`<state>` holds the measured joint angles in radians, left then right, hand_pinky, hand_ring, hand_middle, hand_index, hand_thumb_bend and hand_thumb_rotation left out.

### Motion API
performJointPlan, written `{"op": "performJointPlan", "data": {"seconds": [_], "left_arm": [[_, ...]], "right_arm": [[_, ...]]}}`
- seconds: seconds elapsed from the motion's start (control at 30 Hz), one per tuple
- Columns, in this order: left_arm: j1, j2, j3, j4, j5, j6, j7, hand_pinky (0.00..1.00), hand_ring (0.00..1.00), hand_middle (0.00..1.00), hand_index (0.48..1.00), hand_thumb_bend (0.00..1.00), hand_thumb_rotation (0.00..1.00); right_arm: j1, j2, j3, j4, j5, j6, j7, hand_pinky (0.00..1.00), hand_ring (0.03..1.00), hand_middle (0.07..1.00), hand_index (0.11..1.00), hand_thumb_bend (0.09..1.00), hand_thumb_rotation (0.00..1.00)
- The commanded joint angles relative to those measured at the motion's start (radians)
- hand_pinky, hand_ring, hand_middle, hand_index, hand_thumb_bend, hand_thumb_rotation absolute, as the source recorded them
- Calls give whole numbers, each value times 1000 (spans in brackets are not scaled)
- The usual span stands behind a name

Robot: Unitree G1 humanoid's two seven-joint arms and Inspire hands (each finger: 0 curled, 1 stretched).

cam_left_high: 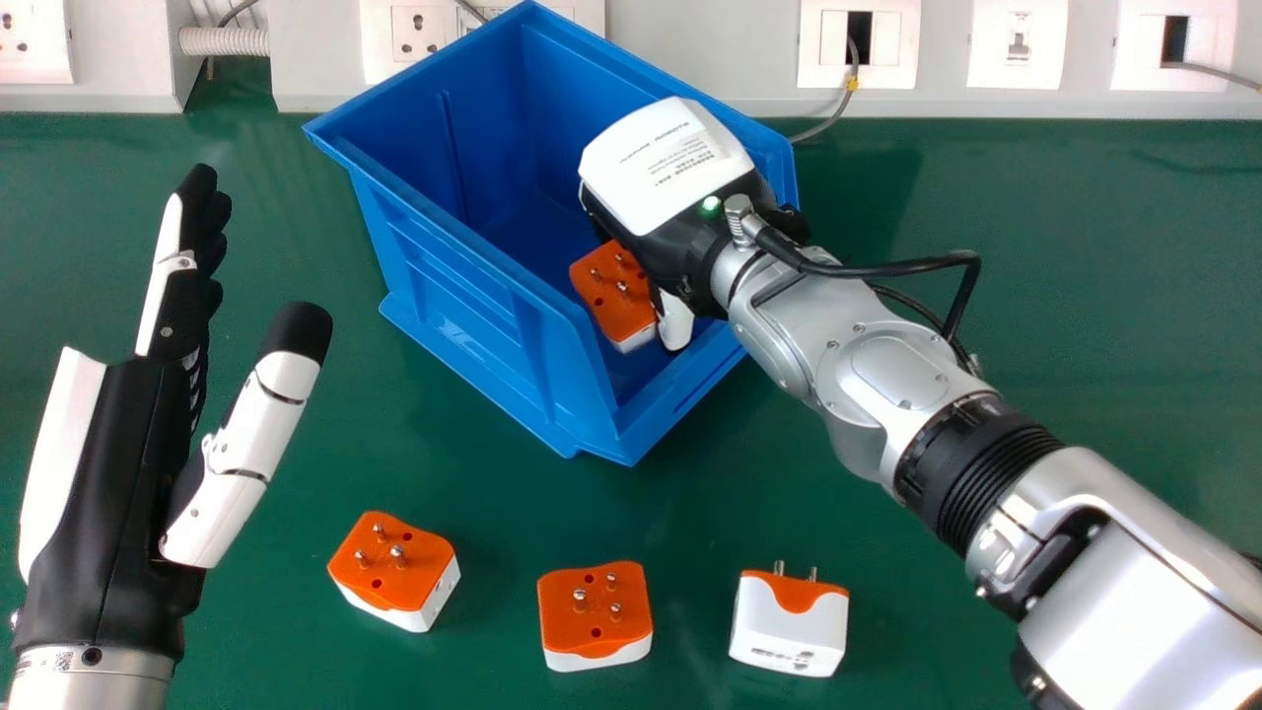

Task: Pick all objects and put in blue box

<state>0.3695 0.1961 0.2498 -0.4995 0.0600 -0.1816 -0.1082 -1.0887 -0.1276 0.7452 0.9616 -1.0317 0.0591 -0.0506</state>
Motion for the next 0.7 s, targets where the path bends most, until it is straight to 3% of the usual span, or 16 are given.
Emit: {"op": "performJointPlan", "data": {"seconds": [0.0, 0.3, 0.53, 0.57, 0.6, 0.67], "left_arm": [[4, 0, 1, -33, 2, -3, 4, 991, 1000, 1000, 1000, 558, 868], [1, 4, 5, -19, -2, -16, 0, 992, 1000, 1000, 1000, 564, 869], [2, 6, 6, -13, -5, -24, -2, 992, 1000, 1000, 1000, 565, 869], [1, 6, 6, -12, -5, -25, -2, 992, 1000, 1000, 1000, 567, 869], [1, 7, 7, -11, -5, -26, -2, 992, 1000, 1000, 1000, 567, 869], [0, 7, 7, -10, -5, -28, -2, 993, 1000, 1000, 1000, 571, 869]], "right_arm": [[-46, 1, -6, -13, 2, 12, -21, 30, 83, 466, 472, 525, 0], [-28, 4, -48, -30, 66, 12, 14, 32, 84, 469, 475, 525, 0], [-32, 6, -28, -38, 47, 37, 37, 97, 137, 456, 481, 522, 3], [-30, 5, -28, -39, 47, 37, 33, 183, 231, 484, 482, 517, 36], [-29, 6, -29, -38, 49, 35, 28, 183, 231, 484, 482, 517, 36], [-28, 6, -34, -36, 56, 31, 22, 299, 381, 547, 486, 511, 83]]}}
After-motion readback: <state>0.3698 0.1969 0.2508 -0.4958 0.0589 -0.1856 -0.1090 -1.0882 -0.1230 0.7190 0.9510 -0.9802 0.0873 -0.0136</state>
